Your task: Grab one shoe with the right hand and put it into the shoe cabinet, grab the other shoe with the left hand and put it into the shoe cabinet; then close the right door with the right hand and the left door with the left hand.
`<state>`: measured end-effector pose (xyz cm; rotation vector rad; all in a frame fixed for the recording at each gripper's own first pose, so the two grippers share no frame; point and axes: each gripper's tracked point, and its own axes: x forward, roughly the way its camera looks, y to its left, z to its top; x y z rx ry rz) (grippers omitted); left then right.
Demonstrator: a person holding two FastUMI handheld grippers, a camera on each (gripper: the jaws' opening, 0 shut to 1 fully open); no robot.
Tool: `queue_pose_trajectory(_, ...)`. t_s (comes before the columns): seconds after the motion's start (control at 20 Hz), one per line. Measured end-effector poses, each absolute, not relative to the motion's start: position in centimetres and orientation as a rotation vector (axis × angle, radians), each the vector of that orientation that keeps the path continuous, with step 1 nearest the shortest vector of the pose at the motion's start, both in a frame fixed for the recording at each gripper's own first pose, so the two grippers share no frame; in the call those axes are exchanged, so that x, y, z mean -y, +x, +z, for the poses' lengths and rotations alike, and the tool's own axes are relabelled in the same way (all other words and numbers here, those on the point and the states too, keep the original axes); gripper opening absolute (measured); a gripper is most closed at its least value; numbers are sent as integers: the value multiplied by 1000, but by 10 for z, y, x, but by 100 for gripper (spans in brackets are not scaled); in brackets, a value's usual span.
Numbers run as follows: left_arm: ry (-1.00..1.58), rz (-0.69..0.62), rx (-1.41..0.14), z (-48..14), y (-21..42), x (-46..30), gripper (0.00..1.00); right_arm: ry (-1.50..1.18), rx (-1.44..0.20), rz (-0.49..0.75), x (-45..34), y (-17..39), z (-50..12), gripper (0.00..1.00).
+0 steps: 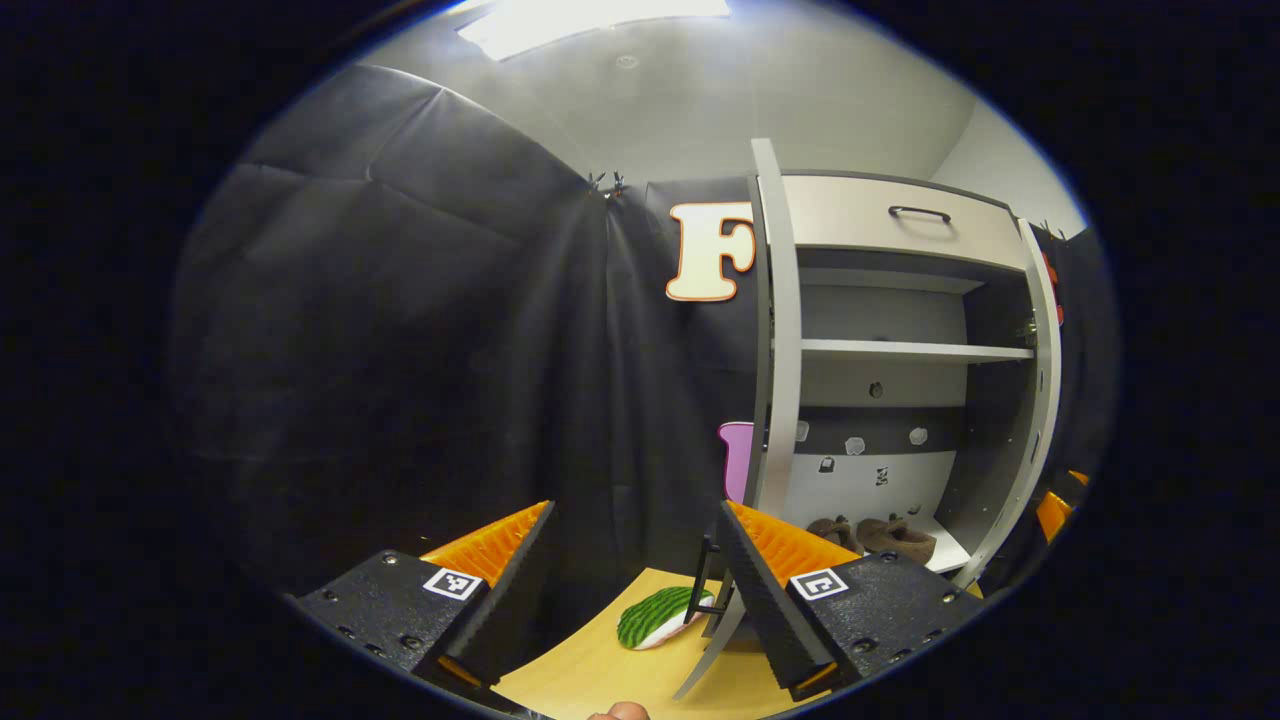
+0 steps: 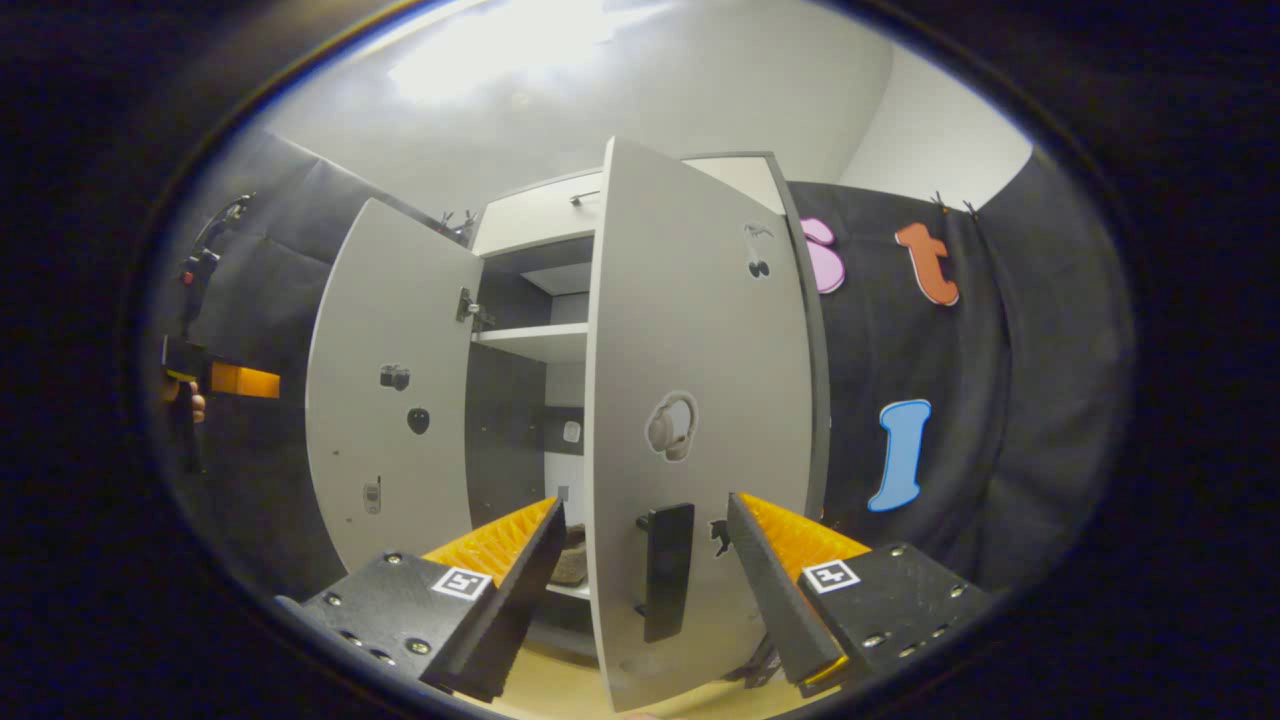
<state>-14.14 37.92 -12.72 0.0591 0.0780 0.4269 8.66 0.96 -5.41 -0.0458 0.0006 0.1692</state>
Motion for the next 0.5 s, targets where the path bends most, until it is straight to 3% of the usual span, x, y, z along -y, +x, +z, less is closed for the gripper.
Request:
queue_pose_trajectory(0.1, 34, 414, -107, -142, -133, -382, 93, -59, 5, 164, -12, 85, -55, 93)
queue_pose_trajectory(0.2, 20, 407, -124, -152, -126, -387, 96, -48, 1, 149, -8, 84, -55, 98)
queue_pose_trajectory(0.5, 0, 401, -149, -163, -118, -391, 96, -10, -37, 98, 9, 82, -67, 98)
